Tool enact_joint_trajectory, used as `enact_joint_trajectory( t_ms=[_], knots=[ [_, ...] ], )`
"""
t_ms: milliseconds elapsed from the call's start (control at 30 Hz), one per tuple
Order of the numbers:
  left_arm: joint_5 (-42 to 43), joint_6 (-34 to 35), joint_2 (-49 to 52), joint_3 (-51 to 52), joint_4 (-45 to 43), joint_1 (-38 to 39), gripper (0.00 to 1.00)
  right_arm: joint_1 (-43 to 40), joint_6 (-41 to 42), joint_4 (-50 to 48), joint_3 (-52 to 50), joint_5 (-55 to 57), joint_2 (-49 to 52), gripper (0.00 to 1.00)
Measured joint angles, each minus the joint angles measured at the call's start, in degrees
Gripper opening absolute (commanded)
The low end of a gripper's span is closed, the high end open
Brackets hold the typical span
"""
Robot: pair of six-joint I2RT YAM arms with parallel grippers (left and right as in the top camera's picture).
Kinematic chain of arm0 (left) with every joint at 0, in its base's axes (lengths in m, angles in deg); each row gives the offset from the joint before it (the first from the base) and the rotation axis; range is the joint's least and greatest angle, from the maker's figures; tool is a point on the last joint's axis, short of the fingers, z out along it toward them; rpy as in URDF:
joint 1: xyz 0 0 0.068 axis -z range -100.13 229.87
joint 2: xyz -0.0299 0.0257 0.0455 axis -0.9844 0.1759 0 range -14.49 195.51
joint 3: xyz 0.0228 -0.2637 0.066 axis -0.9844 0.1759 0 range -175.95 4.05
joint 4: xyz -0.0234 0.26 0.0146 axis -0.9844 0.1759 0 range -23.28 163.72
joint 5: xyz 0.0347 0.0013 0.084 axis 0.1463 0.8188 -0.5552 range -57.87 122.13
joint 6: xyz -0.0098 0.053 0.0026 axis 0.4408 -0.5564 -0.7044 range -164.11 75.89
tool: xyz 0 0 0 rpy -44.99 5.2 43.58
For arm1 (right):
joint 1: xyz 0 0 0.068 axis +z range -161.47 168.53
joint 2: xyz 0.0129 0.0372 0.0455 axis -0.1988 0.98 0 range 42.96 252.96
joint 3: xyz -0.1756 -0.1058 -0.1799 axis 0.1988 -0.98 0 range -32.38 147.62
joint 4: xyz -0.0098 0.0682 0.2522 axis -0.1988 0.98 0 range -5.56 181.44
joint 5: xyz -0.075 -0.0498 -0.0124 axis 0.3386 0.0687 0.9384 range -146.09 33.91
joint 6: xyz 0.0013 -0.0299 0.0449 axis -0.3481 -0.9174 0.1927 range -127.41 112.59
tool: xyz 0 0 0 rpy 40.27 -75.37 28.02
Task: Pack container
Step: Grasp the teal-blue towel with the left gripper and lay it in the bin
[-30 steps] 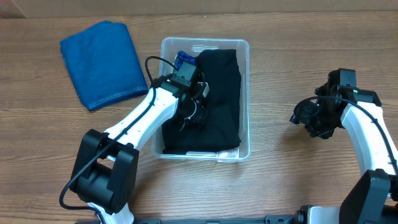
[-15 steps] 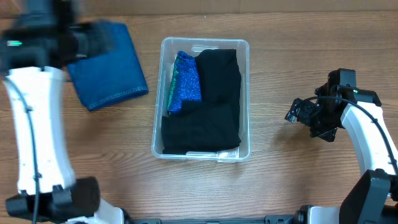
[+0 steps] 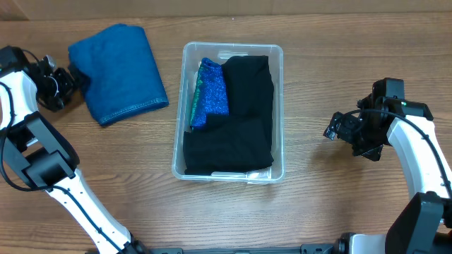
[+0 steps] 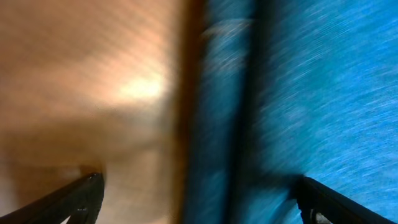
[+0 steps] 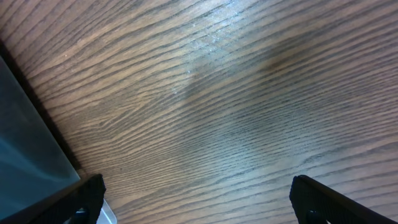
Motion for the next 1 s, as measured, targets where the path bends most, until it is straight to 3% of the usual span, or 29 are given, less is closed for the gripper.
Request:
enact_joint_trajectory(
  t_ms=[133,333,400,433,500,567,867,1000],
  knots=[
    [8.15,-1.44,0.50,0.00,-5.33,1.33,1.00,0.00,-0.02,0.00,0.00,0.00,0.00,1.00],
    [7.80,-1.44,0.52,0.00,-5.68,3.39,0.99,0.00,-0.09,-0.02,0.00,-0.52,0.00,1.00],
    [6.23,-1.64,0.52,-0.02,-4.96,4.07,0.73,0.00,-0.24,0.02,0.00,-1.09,0.00,1.00],
    [5.55,-2.01,0.52,-0.09,-4.02,4.35,0.52,0.00,-0.22,0.00,0.00,-1.22,0.00,1.00],
    [5.20,-2.36,0.52,-0.09,-1.84,4.66,0.33,0.00,-0.22,0.00,0.00,-1.29,0.00,1.00],
    [5.20,-2.47,0.52,-0.07,0.33,4.96,0.04,0.00,-0.24,0.02,0.00,-1.29,0.00,1.00],
    [6.75,-2.97,-3.50,0.68,7.32,5.66,0.04,0.00,-0.55,-0.07,0.00,-1.29,0.00,1.00],
    [8.85,-2.67,-22.01,1.53,7.37,8.28,0.04,0.00,-0.66,-0.11,0.00,-1.29,0.00,1.00]
  ],
)
